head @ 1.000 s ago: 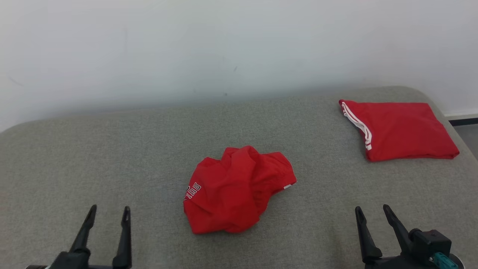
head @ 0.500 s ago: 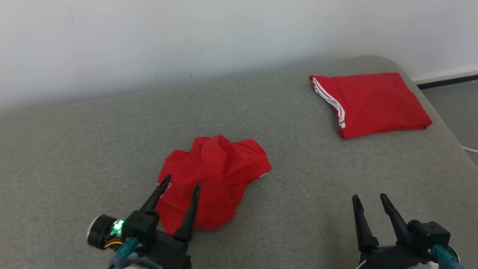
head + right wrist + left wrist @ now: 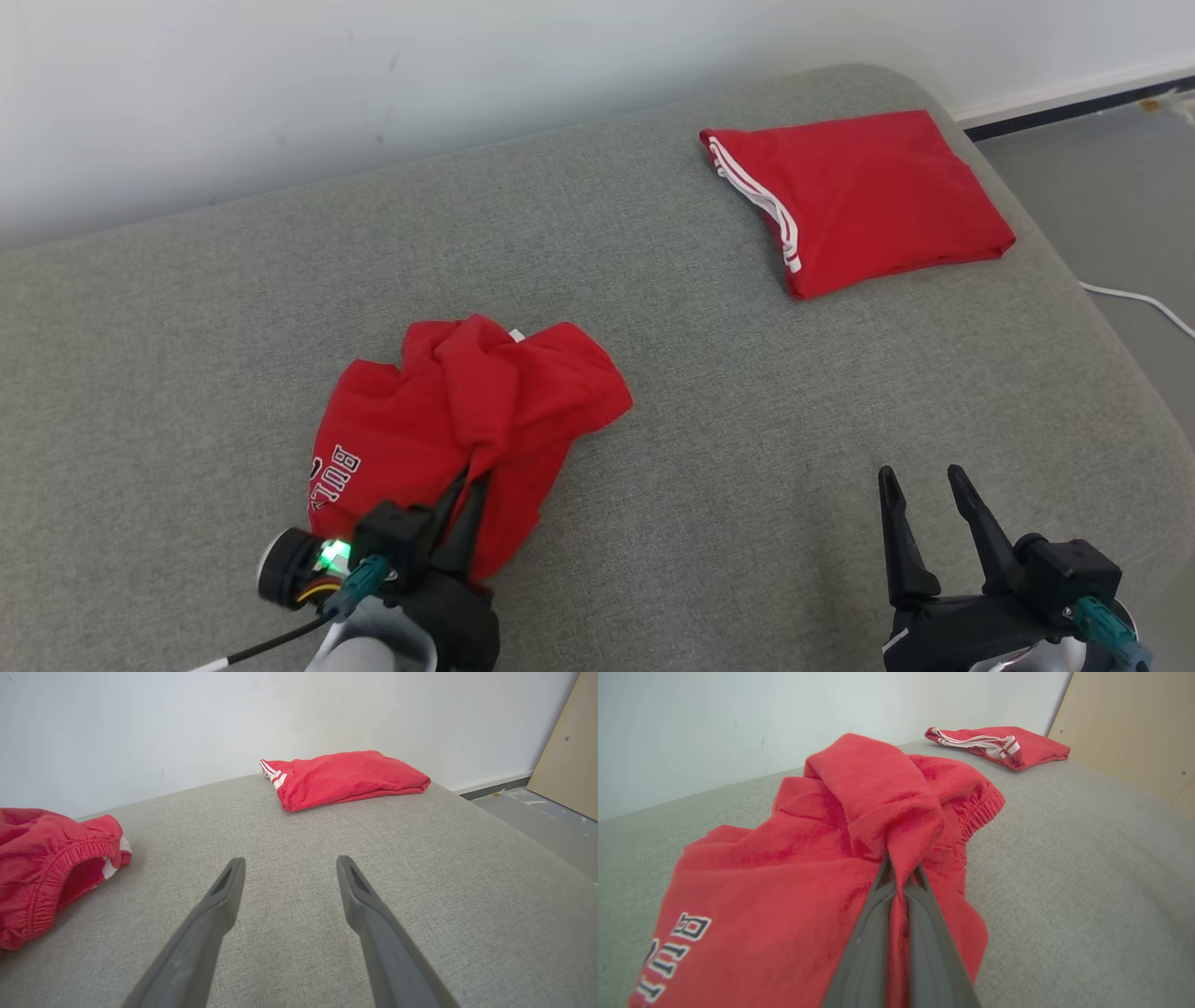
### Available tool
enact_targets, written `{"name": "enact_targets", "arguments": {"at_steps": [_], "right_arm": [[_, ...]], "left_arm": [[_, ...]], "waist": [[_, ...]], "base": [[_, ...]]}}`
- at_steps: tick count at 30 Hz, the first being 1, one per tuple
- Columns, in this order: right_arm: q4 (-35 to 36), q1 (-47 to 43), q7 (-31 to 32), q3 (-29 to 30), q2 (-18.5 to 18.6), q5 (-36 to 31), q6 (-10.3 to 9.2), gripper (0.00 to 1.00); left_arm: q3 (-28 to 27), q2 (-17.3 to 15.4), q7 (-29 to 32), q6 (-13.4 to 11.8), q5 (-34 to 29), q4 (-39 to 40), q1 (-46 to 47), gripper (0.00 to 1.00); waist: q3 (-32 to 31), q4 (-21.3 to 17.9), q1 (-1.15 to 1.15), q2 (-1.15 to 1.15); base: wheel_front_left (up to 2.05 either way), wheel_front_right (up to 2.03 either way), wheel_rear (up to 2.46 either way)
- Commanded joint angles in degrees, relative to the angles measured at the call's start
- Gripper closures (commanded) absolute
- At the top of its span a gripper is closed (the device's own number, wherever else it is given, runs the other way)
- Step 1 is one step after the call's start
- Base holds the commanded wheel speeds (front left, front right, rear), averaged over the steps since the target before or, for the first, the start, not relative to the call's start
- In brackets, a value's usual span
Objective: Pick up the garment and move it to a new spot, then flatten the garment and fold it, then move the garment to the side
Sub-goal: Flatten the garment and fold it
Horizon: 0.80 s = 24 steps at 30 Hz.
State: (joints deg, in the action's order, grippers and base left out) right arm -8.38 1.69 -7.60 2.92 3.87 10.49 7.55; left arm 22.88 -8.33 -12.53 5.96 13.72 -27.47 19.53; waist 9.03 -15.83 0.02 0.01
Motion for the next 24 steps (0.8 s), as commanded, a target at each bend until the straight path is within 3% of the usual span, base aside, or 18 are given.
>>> {"name": "enact_targets", "arguments": {"at_steps": [1, 10, 17, 18, 19, 20, 24], "right_arm": [[-0.1, 0.5, -0.3, 0.1, -0.3, -0.1, -0.12, 0.0], [-0.6, 1.0, -0.5, 0.8, -0.4, -0.5, -0.13, 0.0], [-1.1, 1.4, -0.2, -0.2, 0.1, -0.4, -0.12, 0.0], [-1.1, 1.4, -0.1, -0.2, 0.2, -0.4, -0.12, 0.0], [-1.1, 1.2, -0.1, 0.0, 0.3, -0.4, -0.12, 0.0], [-1.1, 1.0, -0.1, 0.1, 0.4, -0.5, -0.12, 0.0], [-1.0, -0.3, 0.3, 0.9, 0.7, -0.6, -0.12, 0.0]], "left_arm": [[0.3, 0.5, -0.6, -0.1, 0.1, 0.0, 1.2, 1.0], [6.9, 4.8, -2.0, 0.7, 1.1, 4.3, 5.4, 1.0], [14.1, 5.5, -2.4, 0.6, 4.1, 0.9, 5.6, 1.0], [14.9, 5.4, -2.5, 0.1, 4.9, 0.3, 5.5, 0.82], [15.6, 5.4, -2.5, -0.3, 5.2, -0.1, 5.7, 0.27], [15.9, 5.4, -2.6, -0.9, 5.8, -0.2, 5.8, 0.0], [15.2, 5.5, -2.7, -3.1, 5.9, 2.3, 5.5, 0.0]], "waist": [[0.1, -0.2, -0.02, -0.01], [-0.9, 1.2, -0.02, -0.01], [-1.6, 1.8, -0.02, -0.01], [-1.7, 1.9, -0.02, -0.01], [-2.0, 2.2, -0.02, -0.01], [-2.2, 2.5, -0.02, -0.01], [-3.6, 4.4, -0.02, -0.01]], "base": [[0.0, 0.0, 0.0], [0.0, 0.0, 0.0], [0.0, 0.0, 0.0], [0.0, 0.0, 0.0], [0.0, 0.0, 0.0], [0.0, 0.0, 0.0], [0.0, 0.0, 0.0]]}}
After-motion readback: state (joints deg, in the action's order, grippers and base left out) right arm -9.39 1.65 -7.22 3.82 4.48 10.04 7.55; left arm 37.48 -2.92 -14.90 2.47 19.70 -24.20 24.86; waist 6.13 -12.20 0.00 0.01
